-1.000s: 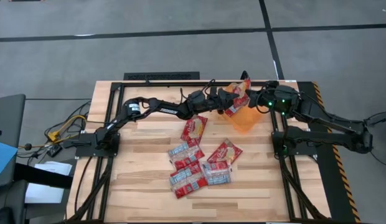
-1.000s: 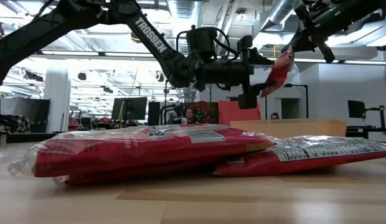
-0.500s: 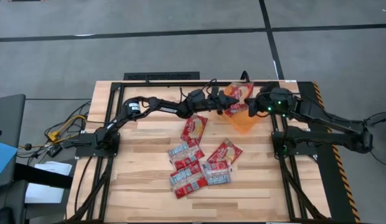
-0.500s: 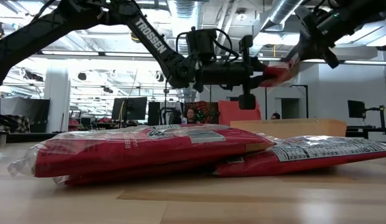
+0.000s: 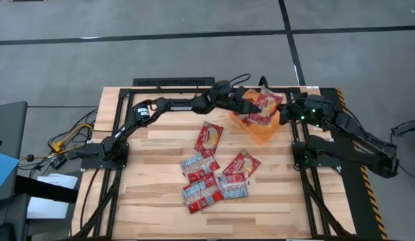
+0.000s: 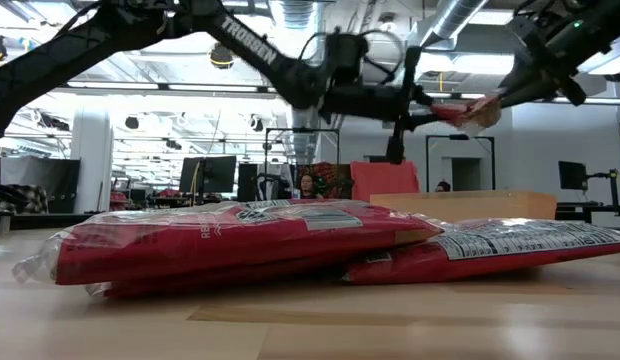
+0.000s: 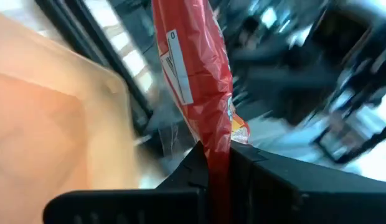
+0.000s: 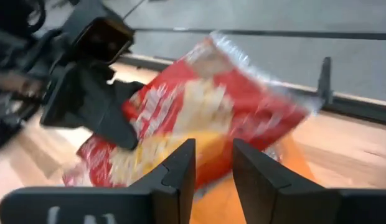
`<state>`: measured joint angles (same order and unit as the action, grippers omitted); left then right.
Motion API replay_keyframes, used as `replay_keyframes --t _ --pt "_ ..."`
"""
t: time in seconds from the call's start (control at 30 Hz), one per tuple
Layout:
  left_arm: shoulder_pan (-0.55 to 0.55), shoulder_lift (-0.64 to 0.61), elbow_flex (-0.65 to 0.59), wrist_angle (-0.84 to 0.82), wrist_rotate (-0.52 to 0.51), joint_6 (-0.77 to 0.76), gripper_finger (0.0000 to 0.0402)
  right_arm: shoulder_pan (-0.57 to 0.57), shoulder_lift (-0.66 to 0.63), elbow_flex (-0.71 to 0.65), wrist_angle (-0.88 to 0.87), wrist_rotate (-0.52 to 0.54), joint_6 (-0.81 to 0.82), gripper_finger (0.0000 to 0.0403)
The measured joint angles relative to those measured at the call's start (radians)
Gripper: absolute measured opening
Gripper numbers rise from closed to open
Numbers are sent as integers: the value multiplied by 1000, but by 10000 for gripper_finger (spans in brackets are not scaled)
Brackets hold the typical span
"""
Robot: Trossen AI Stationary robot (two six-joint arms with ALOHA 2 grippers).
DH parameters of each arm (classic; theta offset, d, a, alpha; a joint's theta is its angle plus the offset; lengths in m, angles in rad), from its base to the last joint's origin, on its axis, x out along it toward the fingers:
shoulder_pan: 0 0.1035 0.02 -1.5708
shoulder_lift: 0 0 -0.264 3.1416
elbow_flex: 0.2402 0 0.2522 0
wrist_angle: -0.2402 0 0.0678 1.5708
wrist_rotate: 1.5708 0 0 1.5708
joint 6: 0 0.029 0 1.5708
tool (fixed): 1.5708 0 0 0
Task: Sort popcorn bags into baskets
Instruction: Put the popcorn bag into the orange transparent bin
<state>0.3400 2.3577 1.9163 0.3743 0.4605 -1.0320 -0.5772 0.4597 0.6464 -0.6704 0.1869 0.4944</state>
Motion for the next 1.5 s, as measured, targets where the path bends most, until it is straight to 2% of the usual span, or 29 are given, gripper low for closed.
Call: replay_keyframes --t 0.07,0.13,0.23,0.53,0.77,0.9,1.1,1.33,1.4,1.5 --pt "6 0 93 -219 -10 137 3 -26 -28 0 -1 7 1 135" --pt "11 0 165 -399 -62 261 2 -50 -53 9 -22 30 2 137" --pt "23 0 222 -531 -121 394 2 -79 -77 30 -36 68 -2 136" --pt "9 -1 224 -574 -145 481 2 -118 -87 51 -38 84 -7 119" --pt "-16 -1 223 -601 -255 523 2 -117 -87 51 -42 79 1 123" --pt "-19 -1 223 -604 -283 543 2 -117 -87 51 -42 78 2 121" --pt "-17 53 240 -609 -247 522 2 -117 -87 51 -41 78 2 119" --pt "-23 170 444 -672 -220 542 2 -123 -87 51 -39 85 2 119" --pt "-26 177 423 -598 -213 517 2 -126 -87 51 -42 85 3 119" --pt "-28 184 417 -650 -212 508 2 -125 -87 51 -41 84 3 118"
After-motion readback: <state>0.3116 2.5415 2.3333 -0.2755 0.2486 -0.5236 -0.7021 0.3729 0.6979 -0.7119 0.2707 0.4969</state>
